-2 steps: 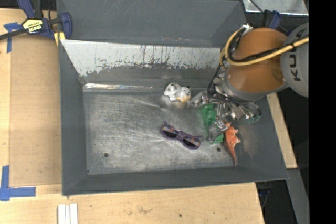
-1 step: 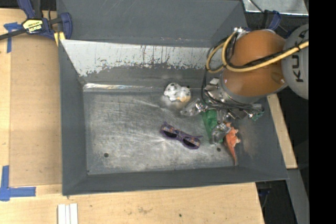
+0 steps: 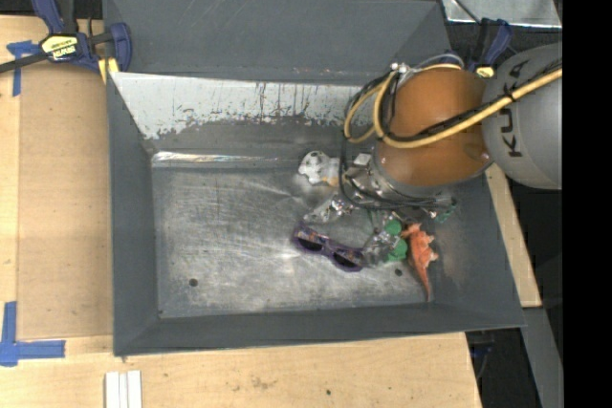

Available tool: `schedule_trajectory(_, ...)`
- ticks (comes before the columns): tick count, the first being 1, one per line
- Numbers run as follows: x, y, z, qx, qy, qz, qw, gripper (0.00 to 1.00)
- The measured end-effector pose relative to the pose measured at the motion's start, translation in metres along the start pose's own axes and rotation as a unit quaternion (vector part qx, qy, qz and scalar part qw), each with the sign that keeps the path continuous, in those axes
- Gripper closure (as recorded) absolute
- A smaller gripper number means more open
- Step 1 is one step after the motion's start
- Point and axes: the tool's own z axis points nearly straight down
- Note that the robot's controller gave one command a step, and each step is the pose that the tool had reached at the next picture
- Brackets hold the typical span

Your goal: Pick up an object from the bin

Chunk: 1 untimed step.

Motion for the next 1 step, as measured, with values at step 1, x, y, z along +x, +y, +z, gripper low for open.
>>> schedule_trajectory(1, -0.0029, 0.0143, 0.0080, -0.002, 0.0004, 0.127, 0.9919, 0.00)
